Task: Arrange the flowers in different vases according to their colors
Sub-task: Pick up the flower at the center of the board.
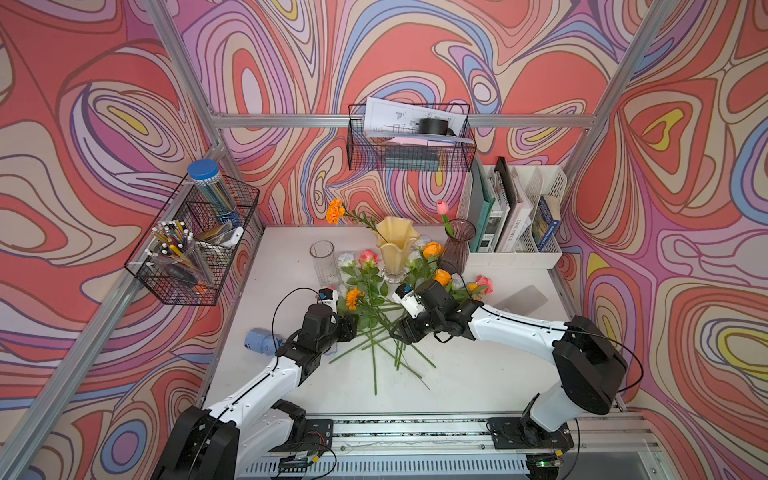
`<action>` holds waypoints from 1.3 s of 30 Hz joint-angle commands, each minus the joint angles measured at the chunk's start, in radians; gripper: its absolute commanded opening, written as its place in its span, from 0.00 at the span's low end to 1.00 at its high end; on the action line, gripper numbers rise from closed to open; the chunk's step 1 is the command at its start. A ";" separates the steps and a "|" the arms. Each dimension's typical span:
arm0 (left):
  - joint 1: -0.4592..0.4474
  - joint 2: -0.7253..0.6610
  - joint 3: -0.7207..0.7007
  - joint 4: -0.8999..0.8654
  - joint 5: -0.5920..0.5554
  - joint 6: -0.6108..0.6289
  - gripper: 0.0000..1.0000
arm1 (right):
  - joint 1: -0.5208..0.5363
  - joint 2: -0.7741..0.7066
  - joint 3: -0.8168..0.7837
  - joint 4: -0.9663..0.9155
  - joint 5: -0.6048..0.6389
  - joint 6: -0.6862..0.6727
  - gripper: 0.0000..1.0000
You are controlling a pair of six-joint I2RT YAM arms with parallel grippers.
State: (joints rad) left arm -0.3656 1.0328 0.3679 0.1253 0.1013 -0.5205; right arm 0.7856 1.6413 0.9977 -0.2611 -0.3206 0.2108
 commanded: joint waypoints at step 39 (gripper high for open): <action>0.012 -0.177 -0.003 -0.089 -0.132 -0.011 0.60 | 0.060 -0.215 0.172 -0.268 0.313 -0.091 0.00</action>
State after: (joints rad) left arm -0.3599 0.8906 0.3542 0.0578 -0.0040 -0.5270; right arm 0.8406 1.4731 1.1233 -0.4538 -0.0864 0.1608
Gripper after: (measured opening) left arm 0.601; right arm 0.042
